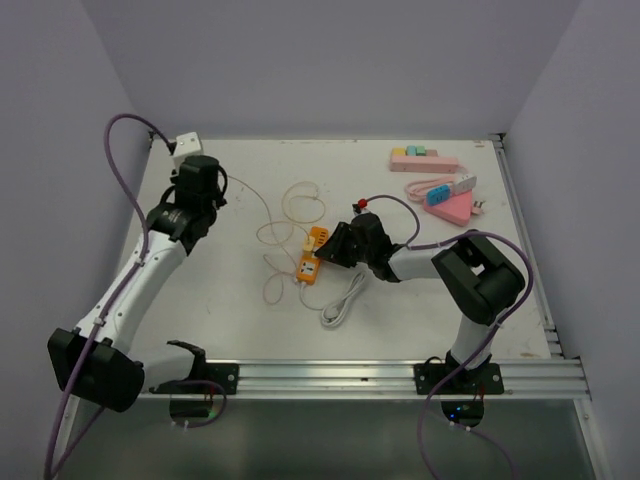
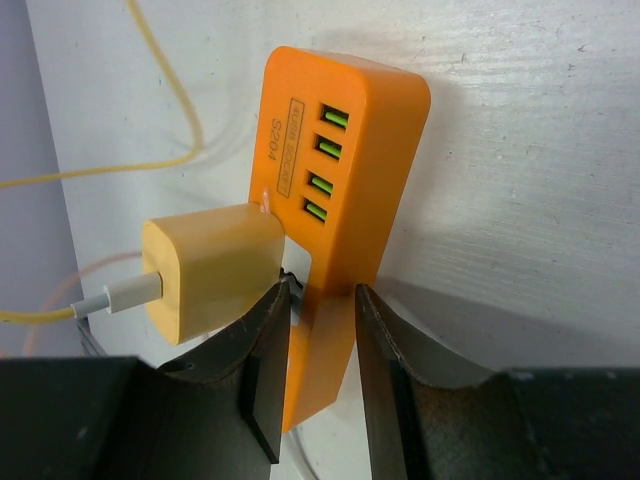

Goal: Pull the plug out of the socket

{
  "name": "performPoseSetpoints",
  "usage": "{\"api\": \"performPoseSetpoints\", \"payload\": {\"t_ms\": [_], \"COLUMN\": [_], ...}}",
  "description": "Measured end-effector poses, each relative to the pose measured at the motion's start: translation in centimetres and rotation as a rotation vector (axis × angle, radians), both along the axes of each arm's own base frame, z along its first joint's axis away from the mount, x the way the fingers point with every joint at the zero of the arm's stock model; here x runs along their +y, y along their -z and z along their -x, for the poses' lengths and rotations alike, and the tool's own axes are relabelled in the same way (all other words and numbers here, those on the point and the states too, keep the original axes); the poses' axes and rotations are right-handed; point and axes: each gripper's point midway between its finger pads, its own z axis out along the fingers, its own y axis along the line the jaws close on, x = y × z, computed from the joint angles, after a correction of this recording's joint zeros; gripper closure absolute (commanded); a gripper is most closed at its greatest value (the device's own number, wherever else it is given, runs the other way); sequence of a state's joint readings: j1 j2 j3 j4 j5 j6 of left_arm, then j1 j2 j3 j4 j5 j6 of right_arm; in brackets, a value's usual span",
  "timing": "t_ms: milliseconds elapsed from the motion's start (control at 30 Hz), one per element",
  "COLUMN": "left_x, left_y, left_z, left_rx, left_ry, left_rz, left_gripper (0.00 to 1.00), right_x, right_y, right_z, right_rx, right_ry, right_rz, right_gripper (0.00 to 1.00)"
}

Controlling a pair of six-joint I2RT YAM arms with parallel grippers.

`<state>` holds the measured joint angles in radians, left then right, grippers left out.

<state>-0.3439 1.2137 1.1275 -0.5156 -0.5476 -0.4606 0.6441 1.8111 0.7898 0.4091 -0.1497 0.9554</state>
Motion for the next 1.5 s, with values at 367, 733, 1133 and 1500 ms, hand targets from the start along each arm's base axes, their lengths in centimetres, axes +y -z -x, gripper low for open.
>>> {"api": "performPoseSetpoints", "payload": {"t_ms": [367, 733, 1133, 1500], "left_x": [12.0, 12.6, 6.6, 3.4], "left_y": [-10.8, -6.0, 12.1, 19.2], "left_z": [-1.0, -2.1, 0.2, 1.0], "left_rx": [-0.191, -0.133, 0.234, 0.318], "left_ry": [-0.322, -0.278, -0.107, -0.061], "left_rz": [-0.029, 0.051, 0.305, 0.487], "left_gripper": [1.00, 1.00, 0.82, 0.59], "right_x": [0.0, 0.1, 0.4, 0.5], "right_y": [0.0, 0.0, 0.0, 0.0], "right_z": [0.0, -0.1, -0.1, 0.0], "right_rx": [-0.014, -0.025, -0.044, -0.065], "right_ry": [-0.008, -0.019, -0.049, -0.084], "right_rz": [0.004, 0.000, -0.008, -0.006], "right_gripper": [0.65, 0.64, 0.63, 0.62]}}
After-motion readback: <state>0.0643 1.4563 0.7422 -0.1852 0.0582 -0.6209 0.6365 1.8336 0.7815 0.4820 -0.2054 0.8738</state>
